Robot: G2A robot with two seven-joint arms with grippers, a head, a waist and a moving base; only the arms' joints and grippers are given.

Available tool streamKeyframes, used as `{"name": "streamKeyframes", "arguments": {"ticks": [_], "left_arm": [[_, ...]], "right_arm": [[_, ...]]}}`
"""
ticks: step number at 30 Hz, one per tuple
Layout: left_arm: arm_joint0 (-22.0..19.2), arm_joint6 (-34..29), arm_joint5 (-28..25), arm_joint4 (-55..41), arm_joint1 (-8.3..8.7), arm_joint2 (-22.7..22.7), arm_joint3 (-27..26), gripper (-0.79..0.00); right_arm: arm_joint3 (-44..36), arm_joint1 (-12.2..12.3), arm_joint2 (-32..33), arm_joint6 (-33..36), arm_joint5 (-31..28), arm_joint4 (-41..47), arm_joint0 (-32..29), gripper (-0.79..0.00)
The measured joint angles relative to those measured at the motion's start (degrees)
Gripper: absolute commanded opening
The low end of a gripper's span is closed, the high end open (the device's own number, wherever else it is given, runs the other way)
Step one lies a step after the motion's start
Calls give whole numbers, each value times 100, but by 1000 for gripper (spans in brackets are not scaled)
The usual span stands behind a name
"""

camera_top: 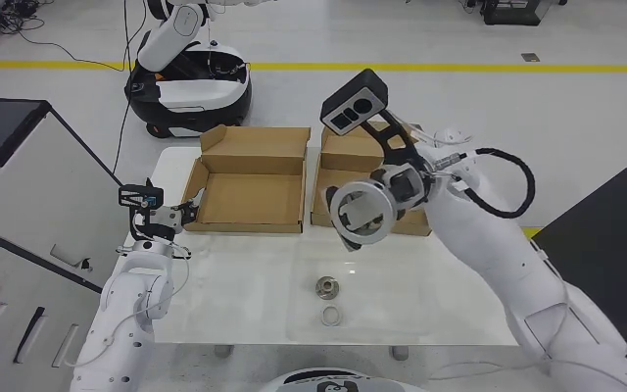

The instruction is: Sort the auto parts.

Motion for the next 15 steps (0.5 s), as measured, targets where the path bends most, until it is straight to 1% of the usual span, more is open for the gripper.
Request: {"name": "streamKeyframes", "arguments": {"ticks": [7,15], "left_arm": [[0,0,0,0,0,0,0,0],[0,0,0,0,0,0,0,0]], "right_arm": [[29,-133,8,203,-153,593,-83,-785],[139,-242,11,265,-79,563,-51,-785]]}}
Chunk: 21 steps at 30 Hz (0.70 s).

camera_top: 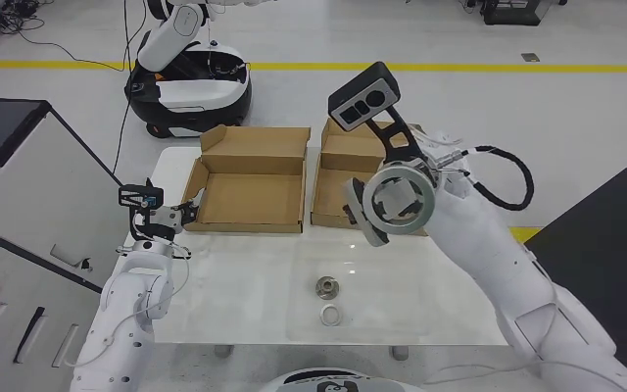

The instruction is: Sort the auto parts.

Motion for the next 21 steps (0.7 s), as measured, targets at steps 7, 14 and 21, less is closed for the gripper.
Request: {"name": "streamKeyframes", "arguments": {"ticks": [7,14,21], "left_arm": [[0,0,0,0,0,0,0,0],[0,0,0,0,0,0,0,0],[0,0,0,0,0,0,0,0]], "right_arm": [[27,-21,-2,29,59,-59,17,-785],[27,-21,-2,28,58,-58,17,-785],[27,-21,-2,28,58,-58,17,-785]]}}
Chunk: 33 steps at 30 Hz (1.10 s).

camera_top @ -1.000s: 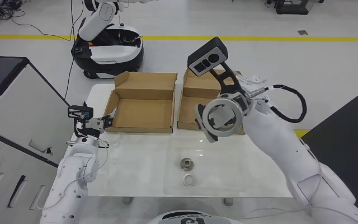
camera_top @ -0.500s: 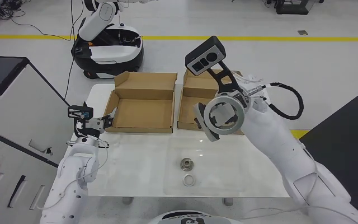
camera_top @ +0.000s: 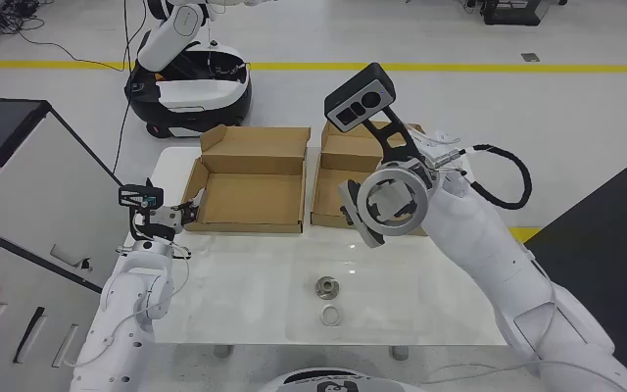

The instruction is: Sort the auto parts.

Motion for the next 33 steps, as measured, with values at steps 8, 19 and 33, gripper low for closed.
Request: {"name": "streamKeyframes", "arguments": {"ticks": [8,19,33], "left_arm": [[0,0,0,0,0,0,0,0],[0,0,0,0,0,0,0,0],[0,0,0,0,0,0,0,0]], "right_arm": [[0,0,0,0,0,0,0,-785],[88,324,866,-608,1570,-1777,-180,-785],[1351,488,514,-201,2895,-5163,1555,-785]]}}
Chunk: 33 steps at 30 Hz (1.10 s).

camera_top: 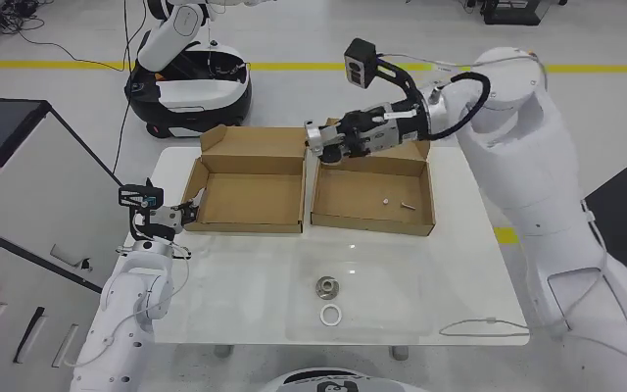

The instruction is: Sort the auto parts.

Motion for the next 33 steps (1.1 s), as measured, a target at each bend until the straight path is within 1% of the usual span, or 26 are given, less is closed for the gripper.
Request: {"name": "streamKeyframes", "arguments": {"ticks": [4,6,9,13,18,22,24,27,33], "left_arm": [[0,0,0,0,0,0,0,0],[0,0,0,0,0,0,0,0],[0,0,0,0,0,0,0,0],[0,0,0,0,0,0,0,0],[0,0,0,0,0,0,0,0],[0,0,0,0,0,0,0,0],[0,0,0,0,0,0,0,0],[0,0,0,0,0,0,0,0],[0,0,0,0,0,0,0,0]], "right_arm": [[777,-230,-709,-53,-309,-314,834,-785],[1108,-355,-1040,-111,-428,-428,1158,-785],[1669,-603,-1624,-257,-568,-634,1653,-785],[2394,-1007,-2361,-542,-731,-922,2171,-785],[3157,-1504,-3033,-844,-879,-1139,2531,-785],[3803,-1963,-3497,-1087,-1006,-1350,2696,-785],[4072,-2166,-3667,-1174,-1025,-1420,2736,-785],[4548,-2534,-3932,-1303,-1013,-1578,2775,-785],[5351,-3176,-4289,-1360,-910,-1859,2790,-785]]}}
